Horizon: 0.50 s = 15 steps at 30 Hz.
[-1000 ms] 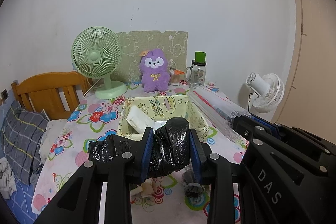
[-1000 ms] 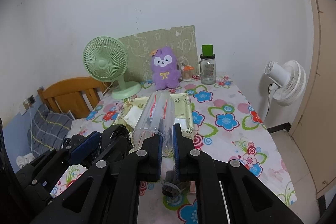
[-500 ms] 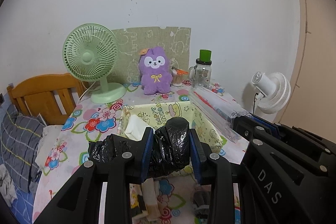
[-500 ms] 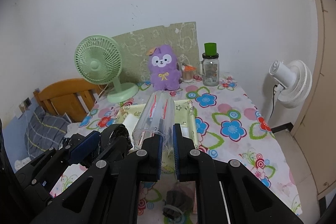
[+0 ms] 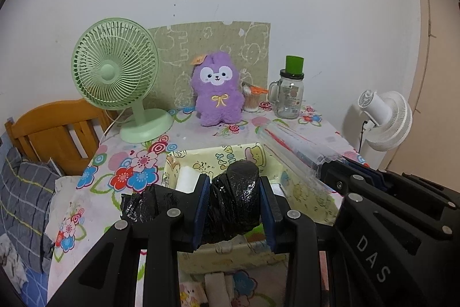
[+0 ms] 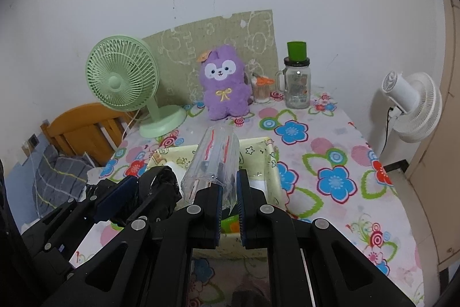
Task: Organize soft objects
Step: 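Lift the black bag with the left gripper while the right gripper lifts the tube pack over the box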
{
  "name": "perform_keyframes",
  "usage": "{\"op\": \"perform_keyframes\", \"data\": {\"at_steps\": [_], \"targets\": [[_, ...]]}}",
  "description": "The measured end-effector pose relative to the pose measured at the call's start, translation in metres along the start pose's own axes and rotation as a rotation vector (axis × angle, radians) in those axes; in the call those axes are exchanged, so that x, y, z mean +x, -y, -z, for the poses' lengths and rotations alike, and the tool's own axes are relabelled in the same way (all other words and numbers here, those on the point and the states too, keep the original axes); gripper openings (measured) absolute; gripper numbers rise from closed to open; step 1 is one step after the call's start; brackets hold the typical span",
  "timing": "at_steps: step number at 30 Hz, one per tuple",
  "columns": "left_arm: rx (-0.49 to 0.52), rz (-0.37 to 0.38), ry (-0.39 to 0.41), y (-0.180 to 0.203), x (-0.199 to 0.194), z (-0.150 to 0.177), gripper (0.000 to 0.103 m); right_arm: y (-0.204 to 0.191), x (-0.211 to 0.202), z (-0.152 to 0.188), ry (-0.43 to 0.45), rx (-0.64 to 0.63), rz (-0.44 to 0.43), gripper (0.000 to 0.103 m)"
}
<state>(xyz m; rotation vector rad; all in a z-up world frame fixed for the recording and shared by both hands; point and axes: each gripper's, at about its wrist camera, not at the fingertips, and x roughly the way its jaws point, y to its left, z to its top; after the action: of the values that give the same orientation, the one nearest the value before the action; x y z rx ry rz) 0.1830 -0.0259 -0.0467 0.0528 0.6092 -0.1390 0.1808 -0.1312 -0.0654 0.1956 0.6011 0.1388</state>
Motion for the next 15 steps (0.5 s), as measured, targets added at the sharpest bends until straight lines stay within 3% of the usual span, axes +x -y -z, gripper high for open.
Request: {"op": "perform_keyframes", "data": {"at_steps": [15], "targets": [[0.006, 0.026, -0.072, -0.013, 0.054, 0.000, 0.039, -0.001, 0.054, -0.004, -0.083, -0.007, 0.020, 0.013]]}}
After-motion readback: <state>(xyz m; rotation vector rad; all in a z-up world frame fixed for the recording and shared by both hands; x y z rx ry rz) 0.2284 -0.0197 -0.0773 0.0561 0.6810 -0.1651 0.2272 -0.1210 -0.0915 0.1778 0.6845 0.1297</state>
